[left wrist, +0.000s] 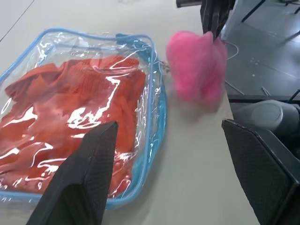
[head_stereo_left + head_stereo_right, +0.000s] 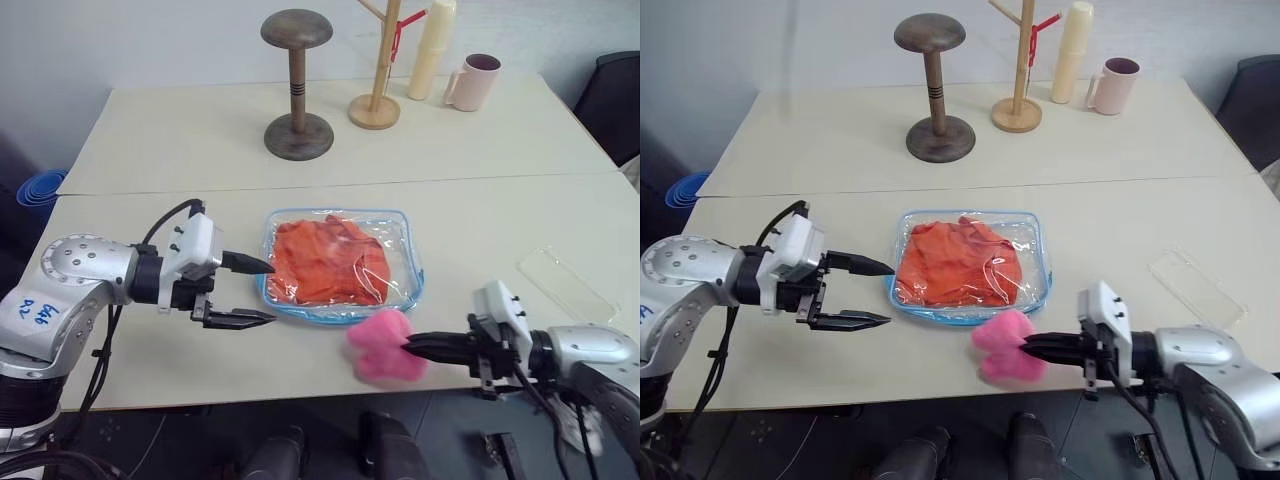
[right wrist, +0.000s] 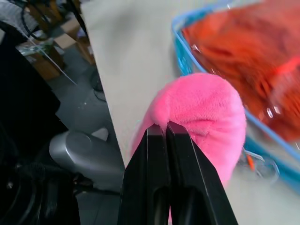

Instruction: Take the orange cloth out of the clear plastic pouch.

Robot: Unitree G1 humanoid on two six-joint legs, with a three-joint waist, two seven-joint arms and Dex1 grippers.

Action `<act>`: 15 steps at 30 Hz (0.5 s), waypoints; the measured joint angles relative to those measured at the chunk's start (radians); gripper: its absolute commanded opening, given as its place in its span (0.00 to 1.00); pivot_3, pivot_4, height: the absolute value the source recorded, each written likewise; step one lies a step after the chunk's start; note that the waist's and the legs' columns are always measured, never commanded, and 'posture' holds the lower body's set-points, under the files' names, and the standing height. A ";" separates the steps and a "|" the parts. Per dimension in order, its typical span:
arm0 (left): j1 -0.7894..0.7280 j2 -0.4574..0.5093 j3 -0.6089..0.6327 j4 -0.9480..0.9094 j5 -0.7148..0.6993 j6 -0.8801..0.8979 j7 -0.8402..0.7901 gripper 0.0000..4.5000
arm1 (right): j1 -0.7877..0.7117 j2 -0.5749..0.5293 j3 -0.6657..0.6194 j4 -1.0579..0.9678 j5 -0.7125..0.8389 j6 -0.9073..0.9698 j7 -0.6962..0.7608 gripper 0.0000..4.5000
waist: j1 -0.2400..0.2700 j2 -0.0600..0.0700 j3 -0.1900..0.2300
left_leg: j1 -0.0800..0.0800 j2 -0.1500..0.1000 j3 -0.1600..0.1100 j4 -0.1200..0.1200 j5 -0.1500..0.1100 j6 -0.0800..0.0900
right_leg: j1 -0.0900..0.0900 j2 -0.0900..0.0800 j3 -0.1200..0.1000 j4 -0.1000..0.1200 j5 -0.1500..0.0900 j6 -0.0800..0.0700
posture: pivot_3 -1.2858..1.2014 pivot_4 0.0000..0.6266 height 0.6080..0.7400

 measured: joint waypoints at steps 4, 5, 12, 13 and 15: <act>-0.036 -0.026 -0.043 0.004 0.008 -0.019 0.005 0.83 | -0.109 0.066 0.149 0.098 -0.143 -0.074 -0.028 0.01 | -0.005 0.000 0.000 | 0.000 0.000 -0.001 0.000 0.000 0.000 | -0.001 0.000 0.000 0.000 0.000 0.000 | 0.52 0.24 1.00; -0.047 -0.033 -0.059 0.008 0.013 -0.022 0.007 0.83 | -0.127 0.068 0.180 0.121 -0.180 -0.100 -0.027 0.01 | -0.004 0.000 0.000 | -0.001 0.000 -0.001 0.000 0.000 0.000 | -0.001 0.000 -0.001 0.000 0.000 0.000 | 0.52 0.24 1.00; -0.111 -0.085 -0.142 0.045 0.061 -0.059 0.011 0.83 | -0.133 0.070 0.221 0.144 -0.240 -0.151 -0.014 0.28 | -0.014 -0.001 0.000 | 0.000 0.000 -0.001 0.000 0.000 0.000 | -0.001 0.000 -0.001 0.001 0.000 0.000 | 0.52 0.24 1.00; -0.121 -0.100 -0.163 0.057 0.078 -0.065 0.011 0.83 | -0.131 0.070 0.221 0.143 -0.239 -0.150 -0.013 0.34 | -0.016 -0.001 0.000 | 0.000 0.000 -0.001 0.000 0.000 0.000 | -0.001 0.000 -0.001 0.001 0.000 0.000 | 0.52 0.24 1.00; -0.153 -0.132 -0.218 0.086 0.107 -0.089 0.001 0.83 | -0.119 0.067 0.216 0.129 -0.239 -0.149 -0.013 0.48 | -0.017 -0.001 0.000 | 0.000 0.000 -0.001 0.000 0.000 0.000 | -0.001 0.000 -0.001 0.001 0.000 0.000 | 0.52 0.24 1.00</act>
